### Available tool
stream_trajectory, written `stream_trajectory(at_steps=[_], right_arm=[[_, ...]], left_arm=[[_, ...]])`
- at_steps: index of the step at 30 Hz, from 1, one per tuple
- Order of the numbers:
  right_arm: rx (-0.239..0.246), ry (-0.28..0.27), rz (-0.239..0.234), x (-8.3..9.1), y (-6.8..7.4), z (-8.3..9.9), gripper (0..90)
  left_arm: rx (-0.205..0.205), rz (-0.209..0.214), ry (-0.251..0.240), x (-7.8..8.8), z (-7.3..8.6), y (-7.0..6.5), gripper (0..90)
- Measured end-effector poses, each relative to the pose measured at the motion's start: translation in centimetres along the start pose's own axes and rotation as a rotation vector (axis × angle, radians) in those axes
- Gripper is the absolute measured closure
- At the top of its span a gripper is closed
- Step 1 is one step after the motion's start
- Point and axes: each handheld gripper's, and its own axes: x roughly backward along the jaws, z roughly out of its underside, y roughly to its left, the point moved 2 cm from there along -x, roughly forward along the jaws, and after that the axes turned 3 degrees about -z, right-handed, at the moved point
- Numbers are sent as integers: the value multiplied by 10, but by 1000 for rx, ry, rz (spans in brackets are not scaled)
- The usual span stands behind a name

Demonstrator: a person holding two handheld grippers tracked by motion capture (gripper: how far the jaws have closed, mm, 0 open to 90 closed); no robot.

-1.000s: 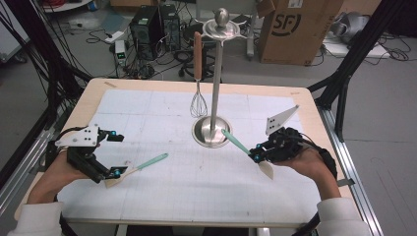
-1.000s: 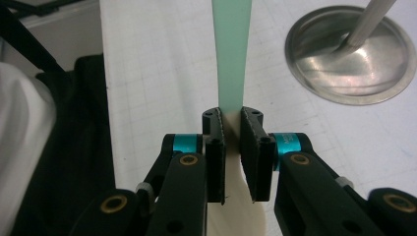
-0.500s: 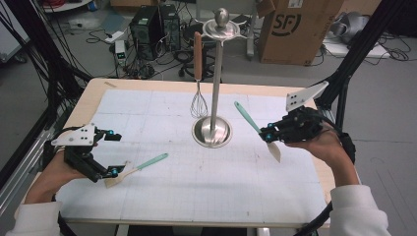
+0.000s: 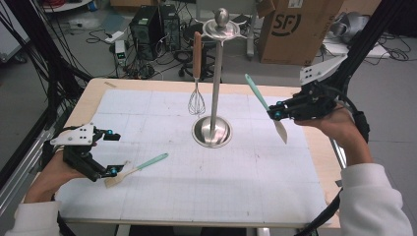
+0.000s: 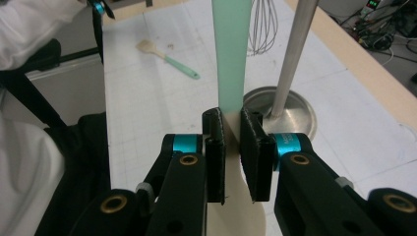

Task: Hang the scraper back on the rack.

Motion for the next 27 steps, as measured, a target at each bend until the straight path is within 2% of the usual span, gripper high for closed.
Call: stream_trajectory(at_steps=[2, 6, 19, 27], right_arm=[[4, -23, 8, 9, -5, -8, 808], [9, -38, 17, 18, -12, -18, 808], [11, -35, 45, 36, -25, -41, 808], [18, -28, 55, 38, -31, -50, 808]], left_arm=[[3, 0, -3, 0, 0, 0, 17], [6, -5, -5, 2, 1, 1, 17], [6, -5, 0, 2, 1, 1, 17], [7, -6, -5, 2, 1, 2, 17]])
